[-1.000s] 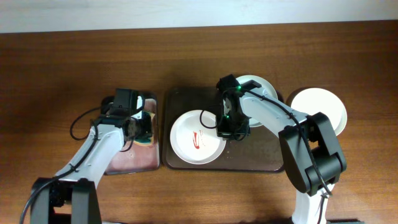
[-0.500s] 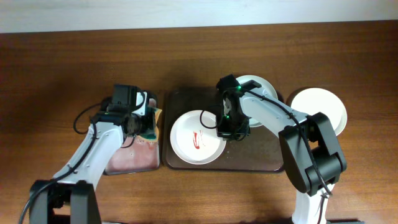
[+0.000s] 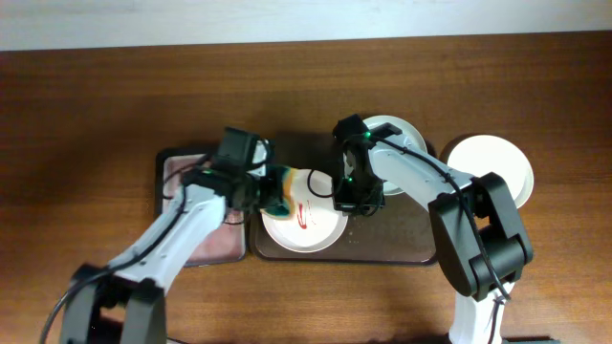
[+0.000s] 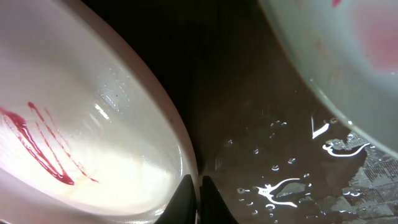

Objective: Clean dirty plates on tray and stack at the side
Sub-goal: 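Scrub the pink plate with the sponge held in the left gripper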

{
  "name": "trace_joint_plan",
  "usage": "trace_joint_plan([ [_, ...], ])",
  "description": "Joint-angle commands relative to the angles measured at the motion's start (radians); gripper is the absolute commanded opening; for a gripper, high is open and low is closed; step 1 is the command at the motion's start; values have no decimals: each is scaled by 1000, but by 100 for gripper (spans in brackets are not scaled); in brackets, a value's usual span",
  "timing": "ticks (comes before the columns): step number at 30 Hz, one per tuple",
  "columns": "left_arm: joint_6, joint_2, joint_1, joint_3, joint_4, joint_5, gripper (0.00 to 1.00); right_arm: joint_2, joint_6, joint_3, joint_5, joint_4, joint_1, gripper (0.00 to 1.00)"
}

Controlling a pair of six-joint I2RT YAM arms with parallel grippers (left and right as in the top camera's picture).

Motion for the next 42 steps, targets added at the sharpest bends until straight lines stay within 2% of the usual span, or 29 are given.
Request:
trace_joint_plan([
  [1, -237, 98, -58, 12, 27, 24, 0, 8, -7, -2, 12, -8, 6, 4],
  [6, -235, 172, -143, 12, 151, 15, 0, 8, -7, -2, 12, -8, 6, 4],
  [10, -236, 219, -208, 12, 154, -165, 0, 8, -7, -2, 12, -9, 6, 4],
  [17, -236, 238, -220, 13, -13, -473, 0, 8, -7, -2, 13, -16, 6, 4],
  [19, -227, 197, -205, 13, -26, -499, 0, 8, -8, -2, 13, -16, 6, 4],
  [23, -74, 57, -185, 53, -41, -470, 0, 8, -7, -2, 13, -16, 6, 4],
  [25, -69, -17, -185, 71, -84, -464, 0, 8, -7, -2, 13, -14, 6, 4],
  [26, -68, -56, -181, 71, -98, -459, 0, 8, -8, -2, 13, -11, 6, 9],
  [27, -68, -92, -172, 71, -117, -454, 0, 8, -8, -2, 13, -7, 6, 20],
  [28, -64, -131, -153, 71, -140, -453, 0, 8, -8, -2, 13, 1, 6, 27],
  [30, -50, -167, -80, 71, -195, -452, 0, 8, -7, -2, 13, 10, 6, 25],
  [33, -50, -153, -29, 63, -204, -357, 0, 8, -7, -2, 13, 12, 6, 7],
  [34, -50, -138, -28, 63, -203, -339, 0, 8, -7, -2, 12, 12, 6, 4],
  [37, -50, -74, -48, 63, -160, -220, 0, 8, -7, -2, 8, 11, 6, 4],
  [39, -52, 10, -91, 63, -80, -126, 0, 8, -7, -2, 8, 12, 6, 4],
  [42, -108, 93, -147, 63, -18, -126, 0, 8, -7, -2, 9, 11, 6, 4],
])
